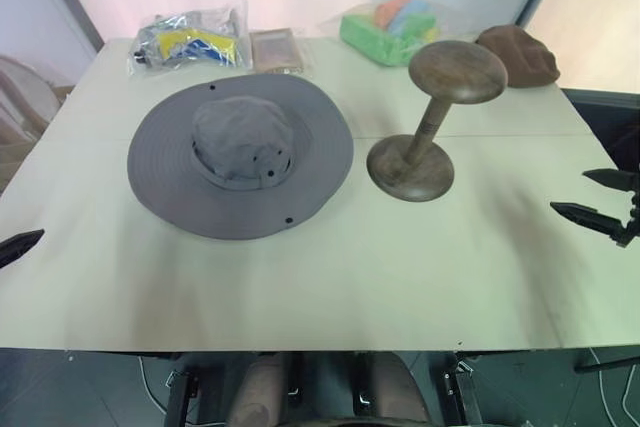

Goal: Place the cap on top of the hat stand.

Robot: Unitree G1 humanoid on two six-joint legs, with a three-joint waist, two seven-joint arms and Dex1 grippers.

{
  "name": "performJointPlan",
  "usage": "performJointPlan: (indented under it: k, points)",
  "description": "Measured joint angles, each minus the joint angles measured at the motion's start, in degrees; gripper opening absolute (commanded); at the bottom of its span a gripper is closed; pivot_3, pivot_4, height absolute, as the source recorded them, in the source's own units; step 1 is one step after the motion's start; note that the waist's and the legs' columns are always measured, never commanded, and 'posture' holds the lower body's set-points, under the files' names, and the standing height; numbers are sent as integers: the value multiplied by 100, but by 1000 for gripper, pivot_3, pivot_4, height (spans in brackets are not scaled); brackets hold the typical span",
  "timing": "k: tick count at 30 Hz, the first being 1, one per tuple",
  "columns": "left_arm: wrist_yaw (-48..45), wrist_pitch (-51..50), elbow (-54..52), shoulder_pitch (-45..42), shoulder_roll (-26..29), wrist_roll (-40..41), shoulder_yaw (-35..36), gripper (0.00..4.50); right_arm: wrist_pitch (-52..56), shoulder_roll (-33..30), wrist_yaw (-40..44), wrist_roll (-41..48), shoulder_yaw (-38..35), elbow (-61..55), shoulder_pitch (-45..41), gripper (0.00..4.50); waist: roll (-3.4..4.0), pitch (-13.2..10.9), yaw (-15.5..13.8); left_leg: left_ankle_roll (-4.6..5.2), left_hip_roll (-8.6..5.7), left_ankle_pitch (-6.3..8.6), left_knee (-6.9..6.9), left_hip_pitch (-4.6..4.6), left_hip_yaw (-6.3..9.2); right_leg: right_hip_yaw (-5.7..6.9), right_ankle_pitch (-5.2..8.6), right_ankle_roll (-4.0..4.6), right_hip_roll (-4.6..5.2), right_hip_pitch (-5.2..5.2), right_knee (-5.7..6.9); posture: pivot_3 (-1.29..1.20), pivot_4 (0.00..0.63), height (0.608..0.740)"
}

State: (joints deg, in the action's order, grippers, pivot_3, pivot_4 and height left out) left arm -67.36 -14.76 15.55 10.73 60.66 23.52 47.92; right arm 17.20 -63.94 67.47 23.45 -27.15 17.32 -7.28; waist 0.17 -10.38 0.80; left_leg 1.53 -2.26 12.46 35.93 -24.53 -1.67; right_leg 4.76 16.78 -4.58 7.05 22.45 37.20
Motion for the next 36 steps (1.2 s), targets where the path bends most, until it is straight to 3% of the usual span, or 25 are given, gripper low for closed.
performJointPlan:
  k: [7, 11, 15, 18, 21, 24, 29, 36]
  points:
    - [47, 9, 3, -153, 0, -2, -32, 4414, 312, -3, 167, 159, -1, -98, -21, 4500, 0, 0, -5, 0, 0, 0, -1, 0, -1, 0, 0, 0, 1, 1, -2, 0, 150, 735]
    - [158, 4, -68, -521, -3, 25, -389, 4414, 154, -12, 170, 53, 79, -70, -224, 4500, 1, -1, -8, 0, 0, 1, 0, 0, -2, 0, -5, -6, 3, 1, -2, 0, 150, 735]
    - [211, 394, -788, -634, -22, -151, -914, 4414, 412, -27, 380, 237, 225, -343, -559, 4500, 3, -3, -3, 1, 0, 0, 0, -3, -11, 0, -9, -10, 9, 4, -3, 0, 150, 735]
    - [-83, 1044, -1757, -18, -20, -424, -1020, 4414, 895, -265, 675, 600, 207, -1213, -431, 4500, 10, -2, 30, 13, 1, 5, -5, -19, -21, -7, -11, -14, 8, 4, -8, 0, 150, 735]
    - [-245, 2133, -2272, 490, -37, -985, -1253, 4414, 1399, -295, 828, 1034, 41, -2219, -118, 4500, 9, -3, 2, 15, 5, 8, -16, -20, -23, -4, -17, -25, 7, 8, -12, 0, 150, 735]
    - [-113, 3155, -2334, 432, -149, -1473, -1630, 4414, 1895, -244, 749, 1499, -105, -3022, 19, 4500, 12, -5, -37, 13, 5, 9, -20, -20, -23, -1, -9, -11, 8, 8, -16, 0, 150, 735]
    - [1081, 4713, -1779, -762, -677, -2737, -2703, 4414, 2474, -175, 447, 2161, -278, -4154, 173, 4500, 11, -8, -168, 12, 5, 9, -8, -20, -25, -1, -30, -32, 12, 10, -38, 0, 150, 735]
    - [3068, 6199, -389, -1855, -968, -4831, -3769, 4414, 2859, -113, -26, 2626, -467, -4557, 160, 4500, 7, -6, -151, 33, 5, 16, 8, -49, -40, 2, -94, -109, 9, 11, -90, 0, 150, 735]
